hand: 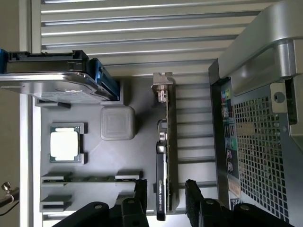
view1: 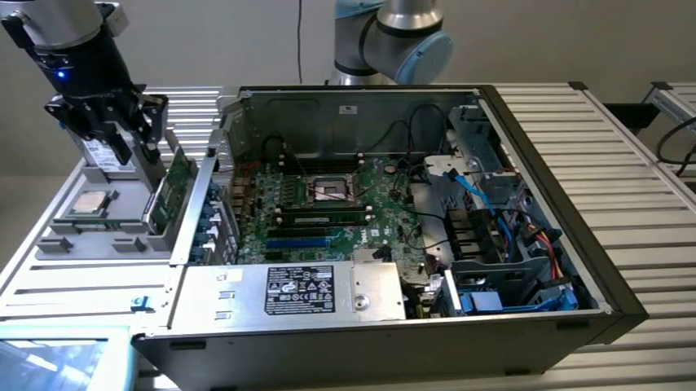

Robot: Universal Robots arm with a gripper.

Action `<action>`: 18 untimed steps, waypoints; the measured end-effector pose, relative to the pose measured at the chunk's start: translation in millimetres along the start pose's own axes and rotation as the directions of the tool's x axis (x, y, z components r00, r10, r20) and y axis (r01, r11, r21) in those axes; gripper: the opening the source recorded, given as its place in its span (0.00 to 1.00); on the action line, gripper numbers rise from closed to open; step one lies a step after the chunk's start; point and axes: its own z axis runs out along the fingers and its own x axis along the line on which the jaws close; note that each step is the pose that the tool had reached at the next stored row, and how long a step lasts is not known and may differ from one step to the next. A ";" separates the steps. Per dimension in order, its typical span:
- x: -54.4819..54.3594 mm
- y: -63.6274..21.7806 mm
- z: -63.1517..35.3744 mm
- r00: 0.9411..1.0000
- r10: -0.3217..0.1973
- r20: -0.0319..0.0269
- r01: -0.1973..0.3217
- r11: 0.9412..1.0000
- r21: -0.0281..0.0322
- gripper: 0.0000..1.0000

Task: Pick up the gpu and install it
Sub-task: 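Pick up the gpu and move the gpu toward the slot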

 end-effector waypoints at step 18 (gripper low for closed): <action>1.4 -2.0 32.6 1.000 0.000 0.001 0.000 1.000 -0.003 0.46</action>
